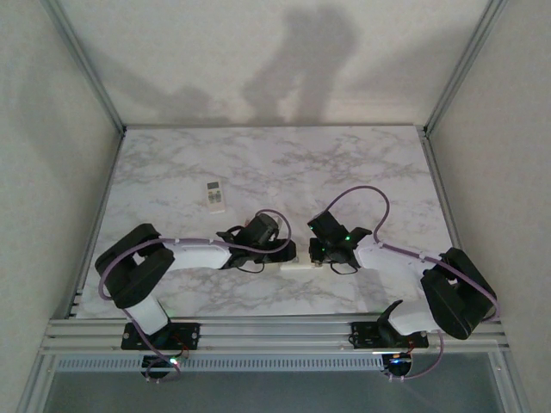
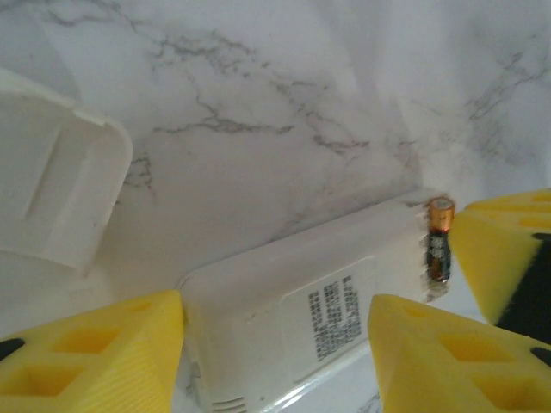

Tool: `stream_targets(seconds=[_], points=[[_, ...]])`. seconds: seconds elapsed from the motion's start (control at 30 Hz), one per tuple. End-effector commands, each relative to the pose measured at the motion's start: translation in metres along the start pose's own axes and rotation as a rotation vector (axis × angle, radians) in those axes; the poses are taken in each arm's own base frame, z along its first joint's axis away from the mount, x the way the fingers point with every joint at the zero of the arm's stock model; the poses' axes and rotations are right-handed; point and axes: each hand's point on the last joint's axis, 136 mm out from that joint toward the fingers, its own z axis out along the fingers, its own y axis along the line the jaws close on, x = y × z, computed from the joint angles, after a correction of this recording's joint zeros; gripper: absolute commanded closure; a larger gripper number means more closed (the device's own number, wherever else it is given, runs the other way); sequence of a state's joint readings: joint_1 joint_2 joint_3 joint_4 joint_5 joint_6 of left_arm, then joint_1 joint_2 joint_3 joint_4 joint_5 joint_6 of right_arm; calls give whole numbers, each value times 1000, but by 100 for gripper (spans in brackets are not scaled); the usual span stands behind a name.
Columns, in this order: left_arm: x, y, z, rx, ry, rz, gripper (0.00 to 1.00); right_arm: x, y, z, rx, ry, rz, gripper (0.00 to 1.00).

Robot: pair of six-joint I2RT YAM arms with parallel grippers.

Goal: Load the batteries into the remote control

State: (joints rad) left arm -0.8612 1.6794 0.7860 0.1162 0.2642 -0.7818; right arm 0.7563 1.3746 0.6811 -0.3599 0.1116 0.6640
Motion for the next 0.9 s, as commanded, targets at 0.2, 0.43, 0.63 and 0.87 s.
stream_targets(seconds=[0.2, 0.43, 0.63, 0.87], points=[[13, 19, 15, -83, 57, 9, 47, 8, -6, 5, 38, 25, -33, 82], [18, 22, 19, -112, 90, 28, 55, 11, -16, 6, 92, 35, -39, 82], [25, 34, 23, -161, 119, 35, 62, 15, -20, 7, 117, 46, -38, 83], [29, 37, 26, -162, 132, 23, 64, 21, -25, 6, 138, 67, -36, 83]])
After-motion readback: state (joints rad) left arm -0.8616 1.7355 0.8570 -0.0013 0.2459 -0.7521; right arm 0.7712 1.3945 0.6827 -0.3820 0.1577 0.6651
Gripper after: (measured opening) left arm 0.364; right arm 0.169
